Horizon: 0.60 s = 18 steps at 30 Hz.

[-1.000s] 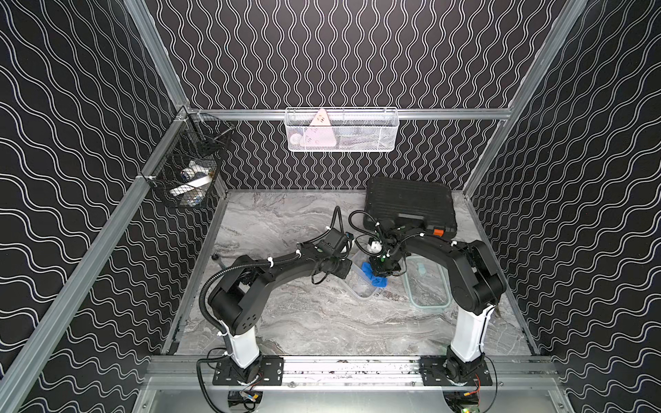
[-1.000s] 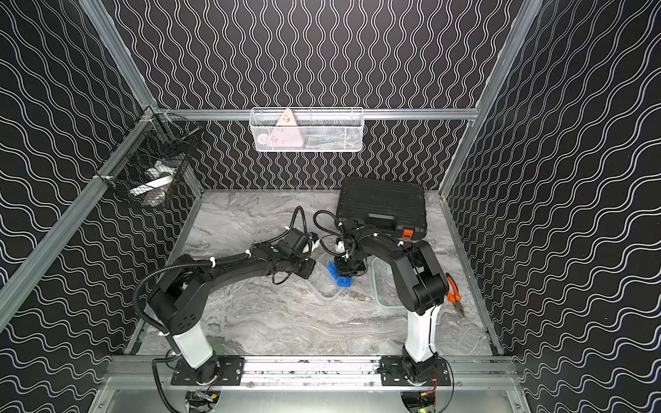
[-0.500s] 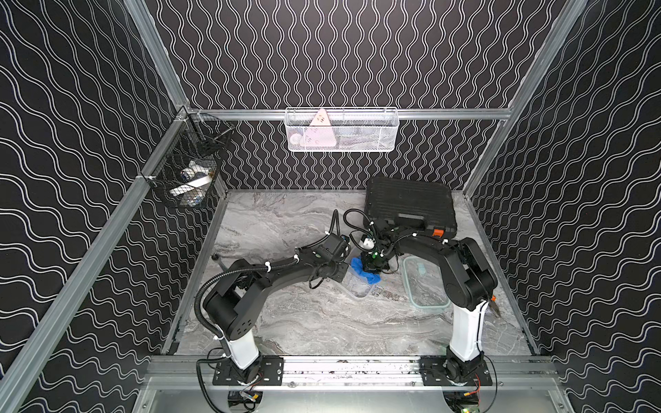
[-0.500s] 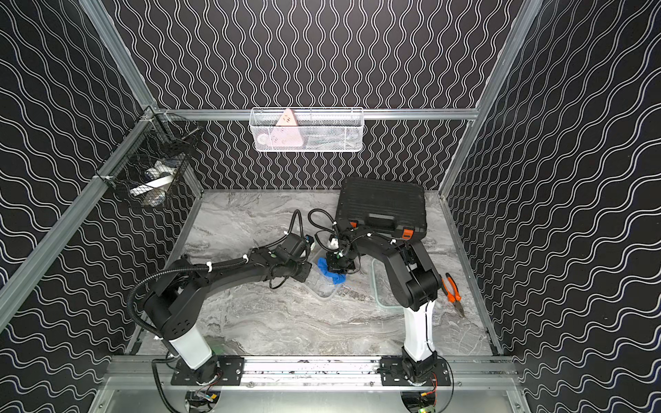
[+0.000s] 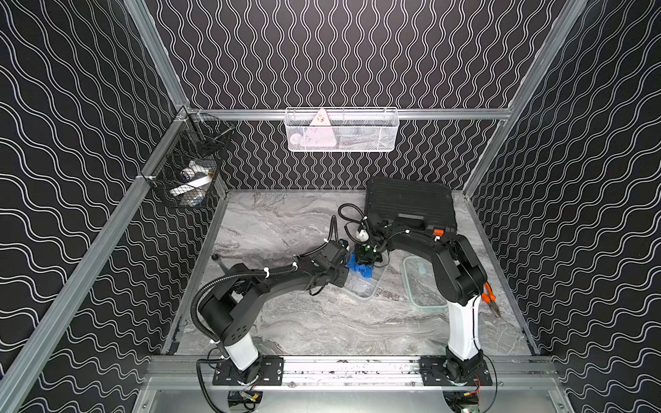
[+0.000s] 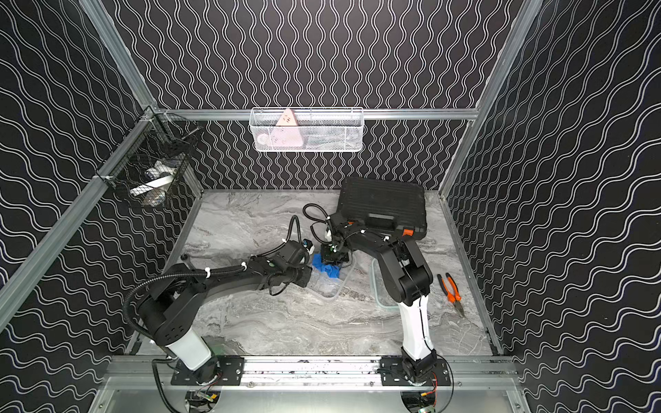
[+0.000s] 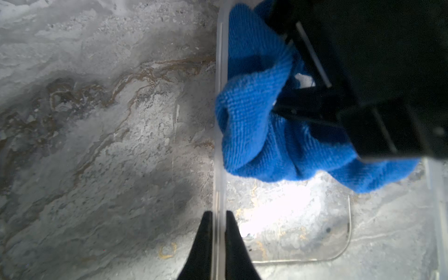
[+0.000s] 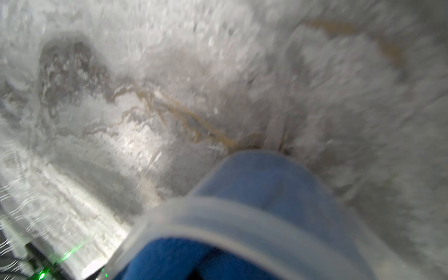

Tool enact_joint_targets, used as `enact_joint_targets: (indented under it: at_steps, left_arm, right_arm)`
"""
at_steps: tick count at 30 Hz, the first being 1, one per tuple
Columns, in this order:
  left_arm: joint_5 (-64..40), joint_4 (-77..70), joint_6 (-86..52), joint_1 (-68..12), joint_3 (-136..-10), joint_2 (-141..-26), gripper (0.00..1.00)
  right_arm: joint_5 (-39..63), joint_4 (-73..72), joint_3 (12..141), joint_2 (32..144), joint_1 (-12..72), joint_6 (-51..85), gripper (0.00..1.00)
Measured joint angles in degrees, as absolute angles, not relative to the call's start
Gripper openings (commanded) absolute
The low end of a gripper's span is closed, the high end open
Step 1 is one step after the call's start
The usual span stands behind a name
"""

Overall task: Wipe the insides of the lunch boxes
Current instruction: Wipe the dirt inside the lunch box.

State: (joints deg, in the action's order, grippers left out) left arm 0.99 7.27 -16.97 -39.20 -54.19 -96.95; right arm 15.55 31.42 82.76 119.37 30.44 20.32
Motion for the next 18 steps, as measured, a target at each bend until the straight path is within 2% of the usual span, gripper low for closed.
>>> enact_joint_targets:
  at_steps: [11, 18]
  left_arm:
    - [0.6, 4.5, -17.2, -39.2, -52.3, -95.2, 0.01]
    - [-1.0, 3.4, -17.6, -37.9, -52.2, -95.1, 0.01]
  right_arm:
    - [4.4, 31.4, 83.0, 119.3, 30.6, 17.8, 0.00]
    - [0.7, 32.3, 81.5, 118.3, 30.5, 14.2, 0.00]
